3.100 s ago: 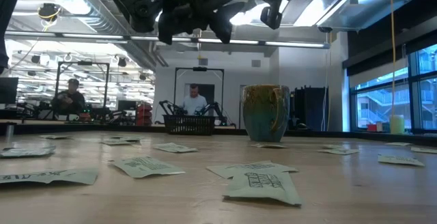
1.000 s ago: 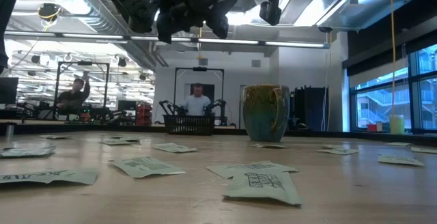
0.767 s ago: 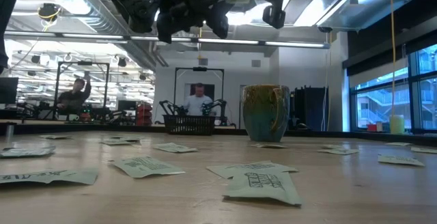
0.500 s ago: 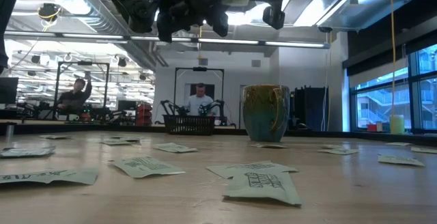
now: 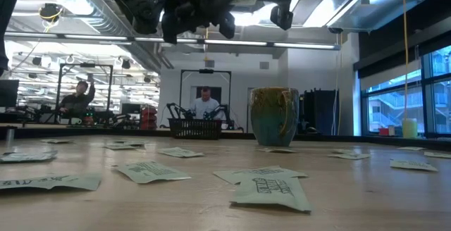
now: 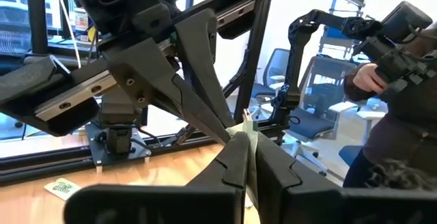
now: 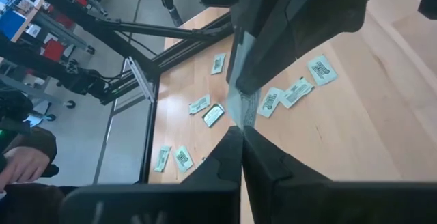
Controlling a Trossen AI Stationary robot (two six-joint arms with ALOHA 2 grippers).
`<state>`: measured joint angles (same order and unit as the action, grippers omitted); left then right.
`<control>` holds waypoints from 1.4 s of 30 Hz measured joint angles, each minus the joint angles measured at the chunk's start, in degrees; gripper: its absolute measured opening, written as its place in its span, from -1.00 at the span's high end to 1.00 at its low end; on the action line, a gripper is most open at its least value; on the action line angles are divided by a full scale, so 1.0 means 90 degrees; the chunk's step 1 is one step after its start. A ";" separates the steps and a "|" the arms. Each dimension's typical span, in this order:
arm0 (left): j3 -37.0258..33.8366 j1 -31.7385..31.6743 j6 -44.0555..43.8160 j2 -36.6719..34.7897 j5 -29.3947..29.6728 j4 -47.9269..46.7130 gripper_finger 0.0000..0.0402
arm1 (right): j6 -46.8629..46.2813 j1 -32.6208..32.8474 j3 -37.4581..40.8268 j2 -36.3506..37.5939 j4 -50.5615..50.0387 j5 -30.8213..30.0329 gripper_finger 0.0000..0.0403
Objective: Pick and place Stevia / Truvia into bins
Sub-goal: Put the stevia packet into the black container
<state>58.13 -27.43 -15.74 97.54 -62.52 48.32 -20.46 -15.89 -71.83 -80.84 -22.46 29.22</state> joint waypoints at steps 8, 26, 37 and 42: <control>0.0000 -0.0240 -0.0448 0.0000 0.0120 -0.0267 0.97 | 0.0032 -0.0352 0.0002 0.0296 -0.0688 -0.0407 0.53; 0.0000 -0.1056 0.1206 0.0002 0.5788 -0.4702 0.97 | -0.1314 -0.0504 0.0419 0.0957 -0.4828 -0.3950 0.44; 0.0000 -0.1464 0.1226 0.0002 0.7162 -0.5532 0.97 | -0.1553 -0.0725 0.1988 0.0959 -0.4220 -0.4217 0.44; 0.0000 -0.1587 0.1226 0.0002 0.7145 -0.5816 0.96 | -0.1725 -0.0846 0.2472 0.0958 -0.4091 -0.4217 0.44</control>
<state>58.13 -41.71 -4.71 97.56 1.79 -4.02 -35.98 -23.50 -49.59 -72.21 -59.28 -8.73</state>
